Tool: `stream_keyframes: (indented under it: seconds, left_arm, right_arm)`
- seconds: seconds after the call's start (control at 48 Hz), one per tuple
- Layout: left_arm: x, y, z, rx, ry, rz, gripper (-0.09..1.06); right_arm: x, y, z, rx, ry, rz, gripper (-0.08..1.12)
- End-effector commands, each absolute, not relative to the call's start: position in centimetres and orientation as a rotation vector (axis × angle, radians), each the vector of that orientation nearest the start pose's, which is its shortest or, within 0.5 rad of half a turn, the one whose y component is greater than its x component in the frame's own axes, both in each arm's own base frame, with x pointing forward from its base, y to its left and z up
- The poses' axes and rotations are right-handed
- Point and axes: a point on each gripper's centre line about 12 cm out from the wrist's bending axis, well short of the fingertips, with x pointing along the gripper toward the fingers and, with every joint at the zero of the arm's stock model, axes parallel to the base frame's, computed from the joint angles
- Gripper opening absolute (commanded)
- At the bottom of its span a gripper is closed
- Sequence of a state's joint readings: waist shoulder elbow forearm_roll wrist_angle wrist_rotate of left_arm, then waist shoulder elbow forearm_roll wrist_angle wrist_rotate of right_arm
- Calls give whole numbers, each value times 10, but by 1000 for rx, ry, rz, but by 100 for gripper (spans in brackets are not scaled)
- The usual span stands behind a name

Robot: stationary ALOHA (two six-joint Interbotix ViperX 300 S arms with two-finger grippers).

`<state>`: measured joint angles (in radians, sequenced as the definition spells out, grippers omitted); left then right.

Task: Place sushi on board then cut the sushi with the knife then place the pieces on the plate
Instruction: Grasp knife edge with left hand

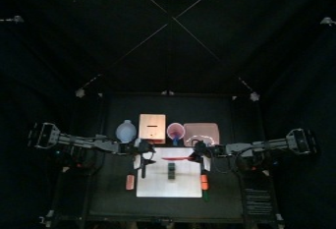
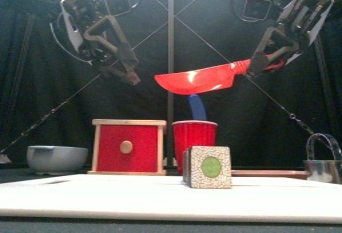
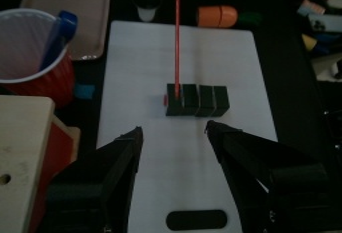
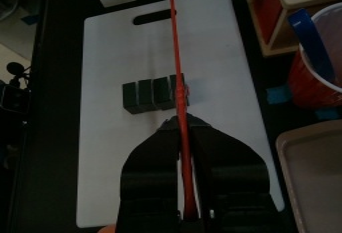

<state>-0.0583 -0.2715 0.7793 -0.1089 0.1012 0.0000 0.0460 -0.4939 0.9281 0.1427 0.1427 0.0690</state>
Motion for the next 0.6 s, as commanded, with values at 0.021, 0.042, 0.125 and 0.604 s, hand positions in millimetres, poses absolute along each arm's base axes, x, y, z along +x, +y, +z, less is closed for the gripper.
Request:
stream_keyframes:
  seconds: [0.021, 0.042, 0.125, 0.604]
  left_arm:
    - [351, -23, 223, -84, 628, -39, 88]
    - [353, -23, 222, -82, 634, -40, 88]
    - [360, -23, 219, -72, 645, -40, 88]
    - [387, -25, 202, -62, 681, -40, 87]
  right_arm:
    - [288, 16, 240, 192, 547, 10, 29]
    - [289, 16, 238, 192, 553, 9, 29]
    - [292, 18, 234, 187, 568, 13, 29]
    - [305, 23, 225, 173, 605, 24, 29]
